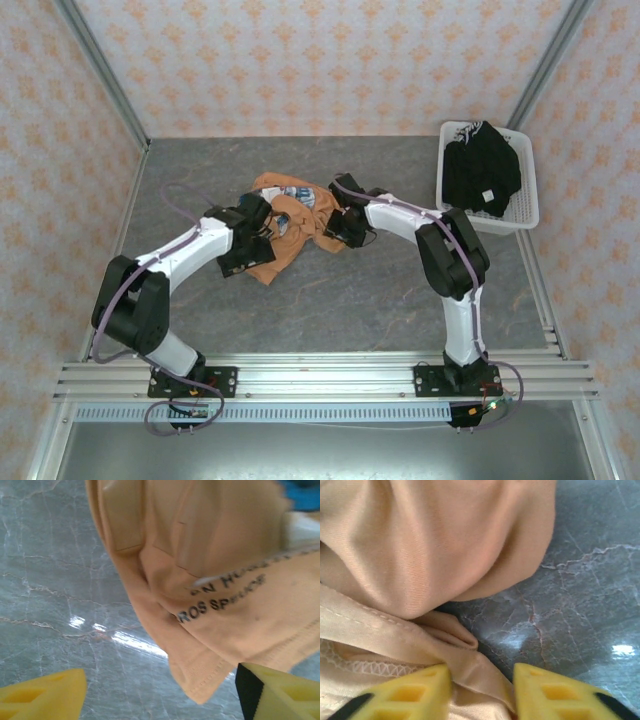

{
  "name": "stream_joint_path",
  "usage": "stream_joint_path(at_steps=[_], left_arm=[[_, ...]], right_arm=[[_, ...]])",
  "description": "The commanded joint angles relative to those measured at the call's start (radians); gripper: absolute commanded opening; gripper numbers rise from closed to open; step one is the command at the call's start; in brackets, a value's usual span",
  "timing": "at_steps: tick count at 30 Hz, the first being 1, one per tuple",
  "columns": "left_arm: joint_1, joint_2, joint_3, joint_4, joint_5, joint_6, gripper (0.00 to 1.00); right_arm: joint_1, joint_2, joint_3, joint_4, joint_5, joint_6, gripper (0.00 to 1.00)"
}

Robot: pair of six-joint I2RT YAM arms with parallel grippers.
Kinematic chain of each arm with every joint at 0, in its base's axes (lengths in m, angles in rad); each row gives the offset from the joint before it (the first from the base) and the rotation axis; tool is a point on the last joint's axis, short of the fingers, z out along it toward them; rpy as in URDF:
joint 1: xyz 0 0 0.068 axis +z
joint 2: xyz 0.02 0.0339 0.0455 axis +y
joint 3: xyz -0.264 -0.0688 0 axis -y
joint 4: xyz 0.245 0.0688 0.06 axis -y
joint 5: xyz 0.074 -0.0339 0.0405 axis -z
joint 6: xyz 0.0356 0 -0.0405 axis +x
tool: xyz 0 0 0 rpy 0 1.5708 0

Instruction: Fold and stack the t-shirts

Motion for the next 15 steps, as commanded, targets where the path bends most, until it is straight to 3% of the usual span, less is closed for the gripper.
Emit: stream_joint_path(at_steps=[1,6,9,10,12,15], left_arm=[[0.062,-0.082,-0.039,0.052,-0.032,-0.037,0.77],[0.137,-0.215,-0.041,0.044,-0.018,-0.037,0.77],[0.177,-0.261,-0.043,0.028,-0.004,-0.046,0.76],[0.184,-0.276,-0.043,0.022,-0.014,-0.048,0.76],[0.200,-0.305,-0.041,0.005,-0.037,-0.046,0.75],[0.238,-0.328,-0.036,-0.024,-0.065,-0.046,0.75]], right_arm=[[-0.032,-0.063,-0.016,-0.100,0.146,0.007,0.00],[-0.194,-0.141,-0.032,-0.153,0.205,-0.088,0.00],[-0.228,-0.146,0.051,-0.238,0.263,-0.193,0.00],[-0.221,-0.150,0.076,-0.259,0.285,-0.221,0.10],[-0.179,-0.171,0.109,-0.287,0.302,-0.270,0.41],[-0.046,-0.195,0.125,-0.305,0.330,-0.331,0.60]])
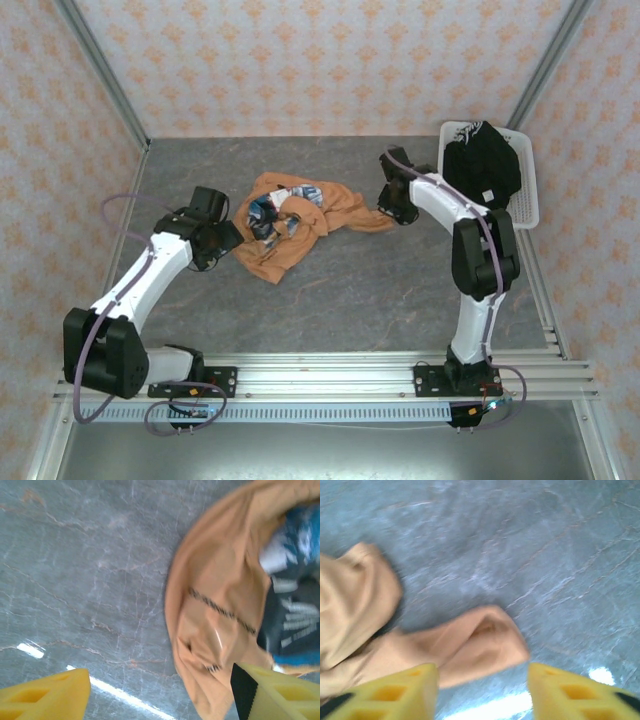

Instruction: Fold and stack the t-shirts

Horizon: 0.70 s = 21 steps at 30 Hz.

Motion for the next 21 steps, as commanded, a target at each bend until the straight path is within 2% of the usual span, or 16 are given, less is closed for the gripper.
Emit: stream_joint_path(at_steps=[1,2,5,7,10,13,15,16,19,20,21], left_arm=[[0.046,-0.032,0.013,-0.061,-0.067,-0.020,0.75],[0.063,-0.032,0.016,-0.068,-0.074,-0.023,0.75],[0.103,-0.022,0.015,-0.078,-0.079,-0.044,0.75],[0.111,-0.011,0.011,-0.072,-0.075,-0.058,0.75],[0.113,-0.002,0.003,-0.054,-0.059,-0.071,0.75],[0.113,-0.005,-0.007,-0.044,-0.045,-0.079,0.75],[0.113,-0.011,-0.013,-0.036,-0.029,-0.077,0.75],[0.114,-0.014,-0.017,-0.030,-0.018,-0.074,0.75],[0.113,-0.023,-0.023,-0.016,0.014,-0.059,0.75],[0.113,-0.025,-0.027,-0.004,0.033,-0.052,0.75],[0.113,-0.025,-0.031,0.012,0.056,-0.046,0.75]], right_arm=[[0.199,-0.060,0.030,-0.075,0.054,-0.139,0.63],[0.268,-0.060,0.021,-0.046,0.027,-0.163,0.68],[0.455,-0.019,0.007,0.054,-0.067,-0.223,0.75],[0.541,0.042,0.038,0.076,-0.093,-0.232,0.79],[0.621,0.155,0.123,0.055,-0.047,-0.248,0.82],[0.644,0.279,0.224,-0.019,0.003,-0.249,0.80],[0.643,0.328,0.252,-0.037,0.026,-0.250,0.68],[0.644,0.331,0.248,-0.033,0.037,-0.251,0.56],[0.643,0.252,0.176,-0.020,0.090,-0.246,0.10],[0.643,0.191,0.122,-0.012,0.129,-0.232,0.00],[0.637,0.129,0.070,-0.006,0.153,-0.218,0.00]])
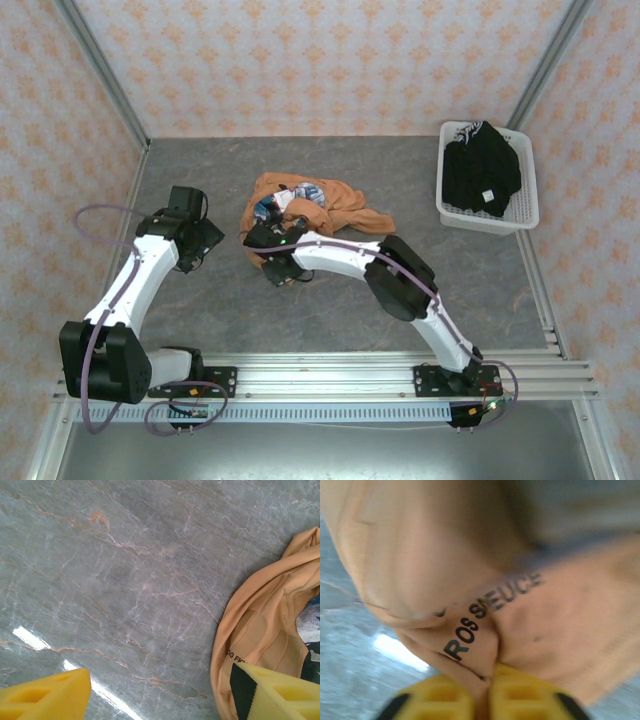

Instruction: Fold and stack the t-shirts

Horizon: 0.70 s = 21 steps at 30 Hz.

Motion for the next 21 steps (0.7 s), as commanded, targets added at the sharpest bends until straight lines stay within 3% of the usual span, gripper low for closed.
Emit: stream_joint_path(at_steps=[1,6,10,14,21], left_arm=[[0.004,-0.017,-0.030,0.056,0.079,0.007,0.75],[-0.038,0.018,-0.064,0.207,0.191,-0.022,0.79],[-0.144,0.132,-0.021,0.295,0.198,-0.055,0.84],[-0.233,0.292,0.057,0.321,0.166,-0.103,0.84],[-0.289,0.425,0.090,0.307,0.161,-0.203,0.71]], right_arm=[[-0.015,-0.229,-0.146,-0.039,0.135,0.034,0.00],[-0.097,-0.609,-0.468,-0.050,0.139,0.106,0.00],[-0.223,-0.822,-0.655,-0.067,0.078,0.150,0.00],[-0.324,-0.887,-0.725,-0.081,0.038,0.186,0.00],[-0.390,-0.853,-0.717,-0.110,0.020,0.218,0.00]])
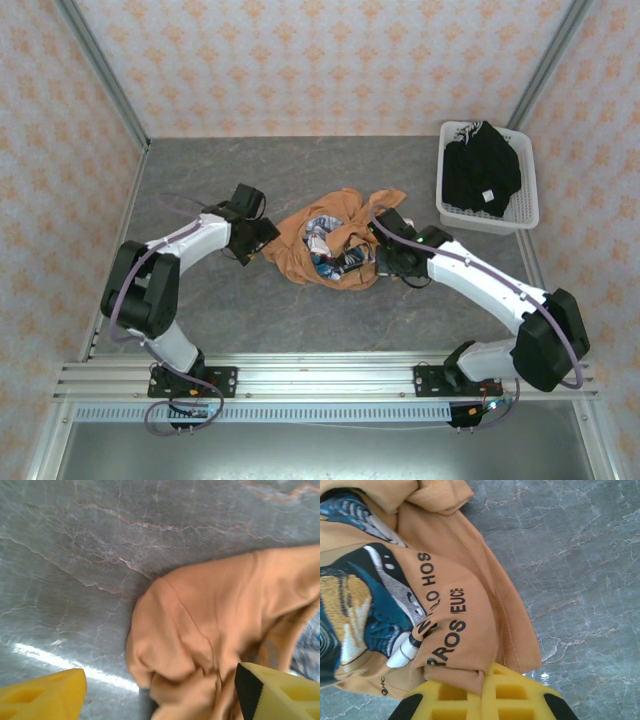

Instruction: Fold and stack the t-shirts

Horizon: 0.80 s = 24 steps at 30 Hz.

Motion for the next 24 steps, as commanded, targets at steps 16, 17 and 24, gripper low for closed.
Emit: stream_joint_path(at_steps=[16,17,24], left_arm=[[-0.139,0.065,0.030,0.023,-0.125,-0.144,0.03],[-0.135,0.046,0.048,-0.016,-0.153,-0.134,0.00],[-0.050,-0.186,0.174,-0.254,-0.270,0.023,0.00]], right_arm=[[-0.054,-0.009,0.020,-0.083,0.033,0.022,0.00],[-0.059,-0.012,0.032,-0.093,0.044,0.016,0.00],[-0.139,0.002,0.239,-0.147,0.082,-0.033,0.00]])
